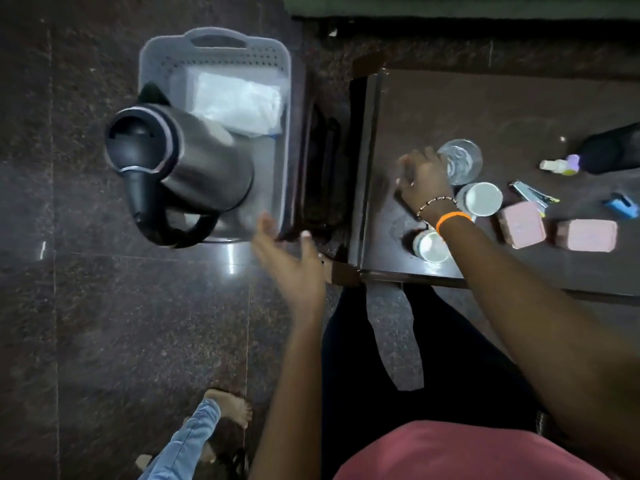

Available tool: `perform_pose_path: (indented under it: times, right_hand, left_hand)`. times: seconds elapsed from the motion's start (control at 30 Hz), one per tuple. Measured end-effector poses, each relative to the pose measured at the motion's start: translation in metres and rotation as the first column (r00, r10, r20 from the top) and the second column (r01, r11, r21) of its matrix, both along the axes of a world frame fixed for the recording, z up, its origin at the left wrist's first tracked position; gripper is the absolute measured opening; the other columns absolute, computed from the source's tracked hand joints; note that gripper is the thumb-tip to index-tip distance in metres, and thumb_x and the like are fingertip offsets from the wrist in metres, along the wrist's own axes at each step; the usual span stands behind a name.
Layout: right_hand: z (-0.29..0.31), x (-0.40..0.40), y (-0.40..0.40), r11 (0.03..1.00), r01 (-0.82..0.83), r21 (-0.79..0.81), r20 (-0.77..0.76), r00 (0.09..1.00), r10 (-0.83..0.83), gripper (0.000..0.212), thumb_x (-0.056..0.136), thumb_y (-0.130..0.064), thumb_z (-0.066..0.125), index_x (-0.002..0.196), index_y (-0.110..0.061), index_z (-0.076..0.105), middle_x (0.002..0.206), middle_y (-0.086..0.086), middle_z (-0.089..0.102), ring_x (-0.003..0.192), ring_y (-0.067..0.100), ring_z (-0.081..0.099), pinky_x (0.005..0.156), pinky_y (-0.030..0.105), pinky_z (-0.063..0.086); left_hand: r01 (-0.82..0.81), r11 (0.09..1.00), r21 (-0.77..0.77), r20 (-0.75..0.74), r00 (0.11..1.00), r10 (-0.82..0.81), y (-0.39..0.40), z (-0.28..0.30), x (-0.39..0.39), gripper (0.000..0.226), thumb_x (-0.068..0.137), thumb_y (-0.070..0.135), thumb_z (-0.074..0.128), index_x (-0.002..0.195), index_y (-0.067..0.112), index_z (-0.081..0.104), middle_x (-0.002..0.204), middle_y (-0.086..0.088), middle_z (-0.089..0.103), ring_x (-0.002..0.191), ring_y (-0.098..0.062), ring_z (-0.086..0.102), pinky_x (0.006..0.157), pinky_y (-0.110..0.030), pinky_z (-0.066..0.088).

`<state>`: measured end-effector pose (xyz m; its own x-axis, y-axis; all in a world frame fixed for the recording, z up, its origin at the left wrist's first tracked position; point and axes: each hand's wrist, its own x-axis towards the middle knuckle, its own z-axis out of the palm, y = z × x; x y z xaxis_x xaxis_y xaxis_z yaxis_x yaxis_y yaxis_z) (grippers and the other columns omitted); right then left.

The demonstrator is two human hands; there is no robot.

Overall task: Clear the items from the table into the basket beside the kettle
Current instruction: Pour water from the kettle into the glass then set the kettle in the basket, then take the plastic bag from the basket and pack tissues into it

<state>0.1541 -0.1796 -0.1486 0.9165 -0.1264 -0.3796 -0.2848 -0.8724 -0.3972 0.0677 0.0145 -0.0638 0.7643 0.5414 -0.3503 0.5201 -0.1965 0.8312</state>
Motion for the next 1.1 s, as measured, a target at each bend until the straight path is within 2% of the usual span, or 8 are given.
perform_pose_path:
  times: [0.13, 0.23, 0.33, 0.47, 0.63, 0.87, 1.0, 1.1]
  right_hand:
    - [-0.008, -0.002, -0.062, 0.986, 0.009, -0.167, -0.142, 0.989, -0.033, 0.073, 0.08, -0.01, 0.063, 0.143, -0.021, 0.029, 0.151, 0.013, 0.026, 0.141, 0.036, 0.018, 0.118, 0.042, 0.018]
    - [-0.016, 0.001, -0.093, 0.984, -0.083, -0.159, -0.294, 0.955, 0.033, 0.089, 0.078, -0.003, 0.064, 0.147, -0.032, 0.015, 0.159, 0.006, 0.005, 0.144, 0.042, 0.003, 0.117, 0.053, 0.021]
    - [-0.028, 0.002, -0.115, 0.987, -0.143, -0.067, -0.266, 0.956, 0.121, 0.089, 0.077, 0.003, 0.058, 0.146, -0.035, 0.017, 0.158, 0.005, 0.009, 0.14, 0.041, 0.017, 0.111, 0.049, 0.035]
    - [-0.041, 0.007, -0.132, 0.974, -0.226, 0.019, -0.189, 0.956, 0.225, 0.083, 0.079, 0.006, 0.051, 0.145, -0.032, 0.019, 0.158, 0.003, 0.012, 0.135, 0.036, 0.028, 0.102, 0.044, 0.043]
    - [-0.05, 0.018, -0.145, 0.933, -0.356, 0.053, -0.159, 0.919, 0.36, 0.086, 0.074, -0.005, 0.066, 0.142, -0.039, 0.024, 0.144, 0.005, 0.029, 0.123, 0.033, 0.039, 0.087, 0.044, 0.054]
    - [-0.044, 0.021, -0.185, 0.986, 0.054, 0.158, -0.13, 0.991, -0.034, 0.089, 0.064, -0.005, 0.071, 0.138, -0.036, 0.033, 0.141, 0.009, 0.029, 0.123, 0.036, 0.041, 0.092, 0.044, 0.051]
    - [-0.036, 0.021, -0.224, 0.966, 0.233, 0.114, -0.042, 0.972, -0.229, 0.085, 0.064, -0.005, 0.067, 0.14, -0.029, 0.035, 0.139, 0.015, 0.031, 0.12, 0.038, 0.042, 0.104, 0.037, 0.042]
    - [-0.035, 0.023, -0.253, 0.943, 0.327, 0.059, -0.032, 0.945, -0.326, 0.085, 0.063, -0.005, 0.066, 0.139, -0.028, 0.036, 0.139, 0.014, 0.032, 0.12, 0.036, 0.044, 0.104, 0.036, 0.04]
  left_hand:
    - [0.308, 0.941, -0.143, -0.051, 0.947, -0.318, -0.067, -0.007, 0.007, 0.053, 0.086, 0.002, 0.054, 0.134, 0.016, 0.038, 0.119, -0.003, 0.051, 0.11, -0.014, 0.051, 0.1, -0.033, 0.045]
    - [0.42, 0.892, -0.165, -0.074, 0.897, -0.436, -0.106, -0.015, 0.013, 0.05, 0.086, 0.002, 0.054, 0.132, 0.015, 0.04, 0.109, 0.0, 0.053, 0.102, -0.012, 0.053, 0.096, -0.03, 0.047]
    - [0.485, 0.86, -0.158, -0.083, 0.861, -0.501, -0.139, -0.027, 0.015, 0.048, 0.085, -0.001, 0.053, 0.128, 0.016, 0.044, 0.1, 0.004, 0.056, 0.093, -0.008, 0.055, 0.091, -0.026, 0.047]
    - [0.518, 0.837, -0.174, -0.112, 0.834, -0.54, -0.177, -0.04, 0.016, 0.047, 0.084, -0.007, 0.046, 0.126, 0.015, 0.046, 0.094, 0.005, 0.057, 0.079, 0.013, 0.053, 0.082, -0.005, 0.042]
    - [0.491, 0.851, -0.186, -0.163, 0.839, -0.52, -0.223, -0.048, 0.027, 0.047, 0.084, -0.007, 0.045, 0.12, 0.023, 0.048, 0.092, 0.012, 0.055, 0.081, 0.006, 0.056, 0.086, -0.022, 0.048]
    - [0.491, 0.859, -0.144, -0.139, 0.85, -0.509, -0.252, -0.05, 0.053, 0.039, 0.084, -0.003, 0.046, 0.11, 0.025, 0.051, 0.087, 0.013, 0.056, 0.081, 0.0, 0.054, 0.078, -0.027, 0.05]
    - [0.515, 0.845, -0.145, -0.141, 0.834, -0.533, -0.267, -0.049, 0.062, 0.037, 0.086, -0.003, 0.048, 0.118, 0.016, 0.052, 0.088, 0.009, 0.057, 0.082, 0.001, 0.052, 0.074, -0.005, 0.043]
    - [0.522, 0.833, -0.183, -0.153, 0.822, -0.549, -0.277, -0.05, 0.063, 0.037, 0.088, -0.002, 0.048, 0.12, 0.015, 0.051, 0.089, 0.009, 0.056, 0.081, 0.0, 0.052, 0.074, -0.006, 0.044]
